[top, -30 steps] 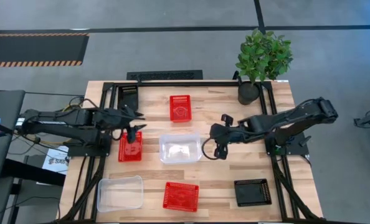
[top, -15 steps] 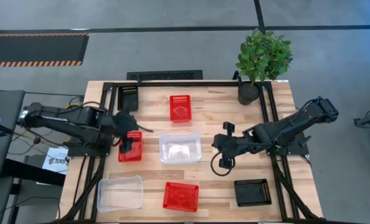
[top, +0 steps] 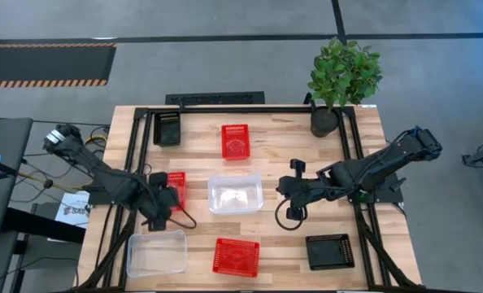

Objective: Stack baskets by color
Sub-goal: Stack the middle left red bin on top of the top red bin

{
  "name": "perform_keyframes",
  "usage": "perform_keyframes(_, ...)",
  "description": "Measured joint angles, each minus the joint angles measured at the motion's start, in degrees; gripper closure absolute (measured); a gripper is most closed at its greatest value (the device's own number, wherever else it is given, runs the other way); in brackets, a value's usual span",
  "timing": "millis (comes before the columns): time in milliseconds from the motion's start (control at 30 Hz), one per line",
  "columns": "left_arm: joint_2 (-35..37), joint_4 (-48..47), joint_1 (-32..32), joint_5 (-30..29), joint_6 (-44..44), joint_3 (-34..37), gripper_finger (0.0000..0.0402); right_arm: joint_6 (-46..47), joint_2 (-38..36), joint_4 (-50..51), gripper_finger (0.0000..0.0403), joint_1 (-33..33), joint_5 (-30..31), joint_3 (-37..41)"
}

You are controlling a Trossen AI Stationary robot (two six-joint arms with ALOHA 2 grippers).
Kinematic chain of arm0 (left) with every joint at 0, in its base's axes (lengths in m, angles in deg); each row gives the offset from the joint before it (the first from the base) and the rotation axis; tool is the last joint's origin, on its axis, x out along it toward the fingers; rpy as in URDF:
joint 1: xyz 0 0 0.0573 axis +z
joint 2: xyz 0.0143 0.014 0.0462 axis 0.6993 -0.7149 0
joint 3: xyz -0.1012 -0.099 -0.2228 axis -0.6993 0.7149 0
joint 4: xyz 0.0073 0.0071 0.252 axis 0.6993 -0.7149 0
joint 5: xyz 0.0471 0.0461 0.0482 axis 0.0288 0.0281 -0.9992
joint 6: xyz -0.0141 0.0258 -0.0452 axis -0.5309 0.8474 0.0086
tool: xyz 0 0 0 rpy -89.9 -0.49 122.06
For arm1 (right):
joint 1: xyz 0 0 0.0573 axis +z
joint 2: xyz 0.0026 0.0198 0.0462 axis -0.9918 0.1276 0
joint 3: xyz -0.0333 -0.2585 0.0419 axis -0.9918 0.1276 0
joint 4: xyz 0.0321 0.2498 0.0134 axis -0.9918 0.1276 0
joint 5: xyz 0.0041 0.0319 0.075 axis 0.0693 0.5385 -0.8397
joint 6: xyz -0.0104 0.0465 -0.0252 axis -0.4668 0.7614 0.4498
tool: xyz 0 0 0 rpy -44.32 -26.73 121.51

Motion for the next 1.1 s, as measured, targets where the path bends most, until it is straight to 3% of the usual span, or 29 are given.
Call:
perform_keyframes(233,-5.7,2.9,-1.1,0.0,-2.1,4.5,0.0174,-1.4,0.0,0.1,0.0396,0.0,0.0,0.0)
perform_keyframes(400,-6.5,10.7,-0.2,2.0,-1.6,10.0,0.0174,-1.4,0.0,0.1,0.0396,0.0,0.0,0.0)
perform_keyframes(733,-6.4,17.4,0.4,3.5,-2.9,16.1,0.0181,-2.4,0.0,0.1,0.0396,-0.5,-0.1,0.0)
perform_keyframes(867,-6.4,17.8,0.4,3.5,-3.0,16.8,0.0219,-2.4,0.0,0.1,0.0396,-0.9,0.0,0.0)
perform_keyframes(1100,-6.4,17.3,0.4,3.0,-1.2,16.1,0.0325,-2.4,0.0,0.1,0.0396,-1.9,-0.2,0.0)
